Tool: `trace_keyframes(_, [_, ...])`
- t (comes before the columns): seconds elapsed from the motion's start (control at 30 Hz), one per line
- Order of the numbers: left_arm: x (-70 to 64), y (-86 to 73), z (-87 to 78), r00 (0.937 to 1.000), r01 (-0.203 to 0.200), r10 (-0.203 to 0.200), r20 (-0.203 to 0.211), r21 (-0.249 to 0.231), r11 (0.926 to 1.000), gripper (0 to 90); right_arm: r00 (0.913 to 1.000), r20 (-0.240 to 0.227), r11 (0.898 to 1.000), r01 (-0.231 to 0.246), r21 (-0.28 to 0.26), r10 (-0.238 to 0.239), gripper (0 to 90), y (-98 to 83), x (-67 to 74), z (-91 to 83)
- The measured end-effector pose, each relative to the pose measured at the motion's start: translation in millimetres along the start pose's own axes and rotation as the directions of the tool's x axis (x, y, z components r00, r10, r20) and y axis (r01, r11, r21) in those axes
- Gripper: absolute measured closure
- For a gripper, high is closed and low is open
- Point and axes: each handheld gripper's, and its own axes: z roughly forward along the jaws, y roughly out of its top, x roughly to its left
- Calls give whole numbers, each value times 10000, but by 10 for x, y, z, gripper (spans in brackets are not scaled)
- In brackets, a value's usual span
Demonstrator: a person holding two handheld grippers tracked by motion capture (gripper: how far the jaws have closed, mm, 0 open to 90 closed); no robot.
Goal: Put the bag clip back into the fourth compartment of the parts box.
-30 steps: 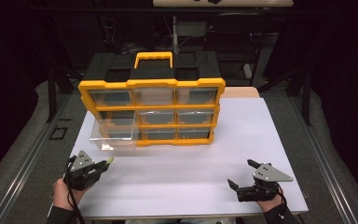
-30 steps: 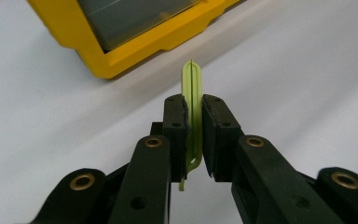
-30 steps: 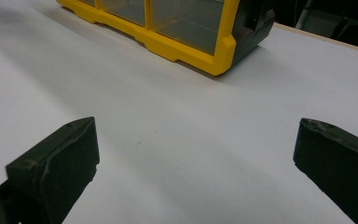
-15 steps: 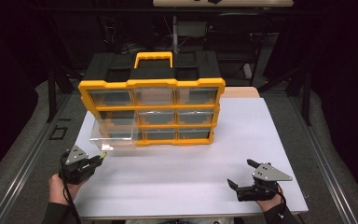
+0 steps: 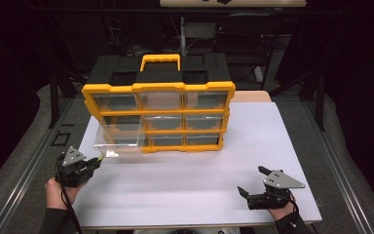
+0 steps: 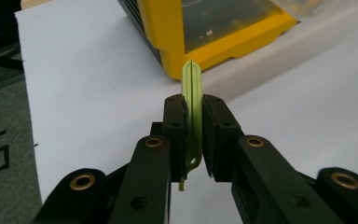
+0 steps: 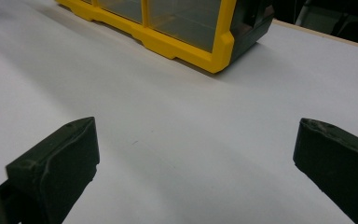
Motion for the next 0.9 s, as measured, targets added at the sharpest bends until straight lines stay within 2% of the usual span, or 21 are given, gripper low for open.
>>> trace_keyframes(0.13, [22,10,-24,9999,119,-119,-101,9,9999,809,9999,-44,9999,-142,95,142,0,-3,1,4])
trace_keyframes(0.37, [61,28,-80,9994,300,-301,-197,-21,9995,809,10000,-74,10000,-49,54,50,0,2,2,9])
trace_keyframes(0.63, [96,148,-146,9988,383,-386,-293,-111,9992,809,9999,-129,10000,-58,58,59,0,2,6,14])
trace_keyframes(0.9, [178,288,-259,9982,467,-483,-358,-443,9979,809,9999,-138,9999,6,123,-4,0,12,20,28])
